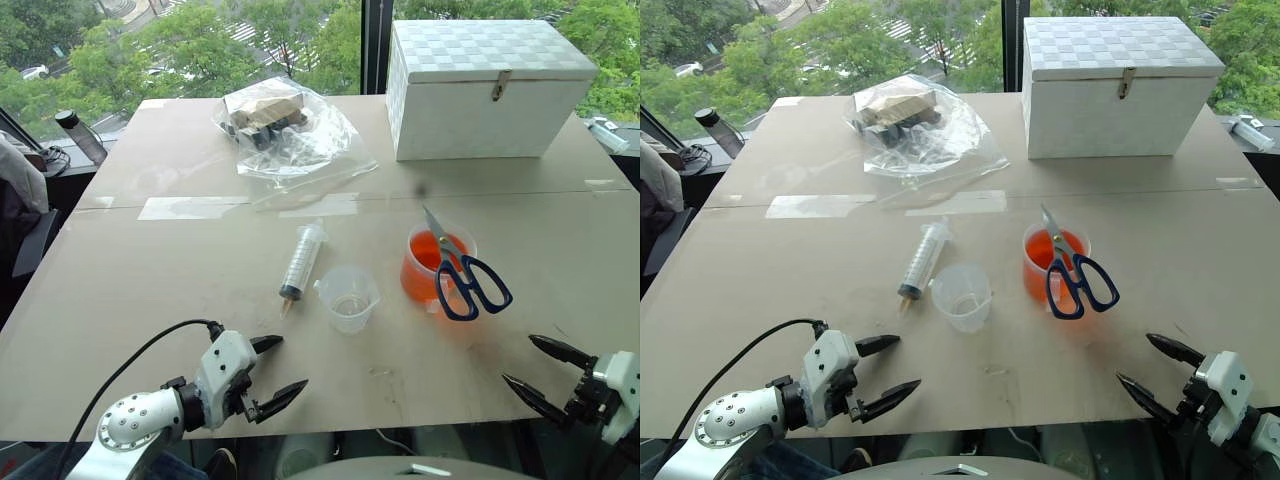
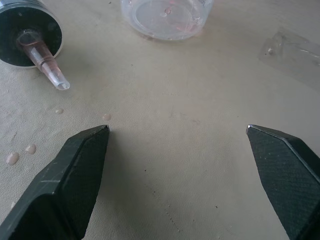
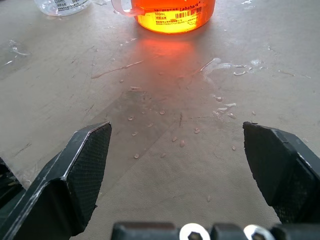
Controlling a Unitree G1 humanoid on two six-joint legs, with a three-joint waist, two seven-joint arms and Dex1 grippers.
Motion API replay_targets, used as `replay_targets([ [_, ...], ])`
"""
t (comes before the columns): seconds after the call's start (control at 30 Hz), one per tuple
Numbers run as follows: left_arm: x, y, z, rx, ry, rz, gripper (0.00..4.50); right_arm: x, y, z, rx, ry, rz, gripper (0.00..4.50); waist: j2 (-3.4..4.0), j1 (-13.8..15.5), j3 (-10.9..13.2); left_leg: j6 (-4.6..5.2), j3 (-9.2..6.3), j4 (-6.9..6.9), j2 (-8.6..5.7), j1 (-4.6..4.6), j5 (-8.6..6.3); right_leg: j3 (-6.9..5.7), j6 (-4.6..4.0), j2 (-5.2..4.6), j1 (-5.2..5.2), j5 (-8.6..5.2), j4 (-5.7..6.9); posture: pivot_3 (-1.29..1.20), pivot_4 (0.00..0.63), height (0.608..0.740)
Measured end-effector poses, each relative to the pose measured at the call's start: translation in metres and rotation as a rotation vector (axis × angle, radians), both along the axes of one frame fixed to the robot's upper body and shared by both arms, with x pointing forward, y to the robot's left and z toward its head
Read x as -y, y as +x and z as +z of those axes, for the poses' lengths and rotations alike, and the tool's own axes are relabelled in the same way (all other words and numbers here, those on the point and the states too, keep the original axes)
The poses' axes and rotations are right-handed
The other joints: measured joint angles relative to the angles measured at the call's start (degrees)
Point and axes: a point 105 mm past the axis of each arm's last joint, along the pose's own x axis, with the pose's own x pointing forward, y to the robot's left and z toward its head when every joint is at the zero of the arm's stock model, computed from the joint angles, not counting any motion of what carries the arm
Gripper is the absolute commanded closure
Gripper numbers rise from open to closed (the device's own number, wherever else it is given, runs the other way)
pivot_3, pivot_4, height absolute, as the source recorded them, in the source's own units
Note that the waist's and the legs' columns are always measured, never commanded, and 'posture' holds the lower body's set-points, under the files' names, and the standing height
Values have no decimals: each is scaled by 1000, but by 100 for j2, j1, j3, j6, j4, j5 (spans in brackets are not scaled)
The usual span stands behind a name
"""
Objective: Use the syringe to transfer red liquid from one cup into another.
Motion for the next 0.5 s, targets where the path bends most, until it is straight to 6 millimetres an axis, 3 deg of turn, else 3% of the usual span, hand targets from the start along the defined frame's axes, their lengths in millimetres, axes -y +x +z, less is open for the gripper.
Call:
replay_targets([
  [0.5, 5, 2, 4, -10, -27, 26, 0, 9, 0, -5, -2, -7, -17, 35, -1, -1, 1, 0, 0, 0, 0, 0, 0, 0, 0, 0, 1, 0, -1, 0, 150, 740],
])
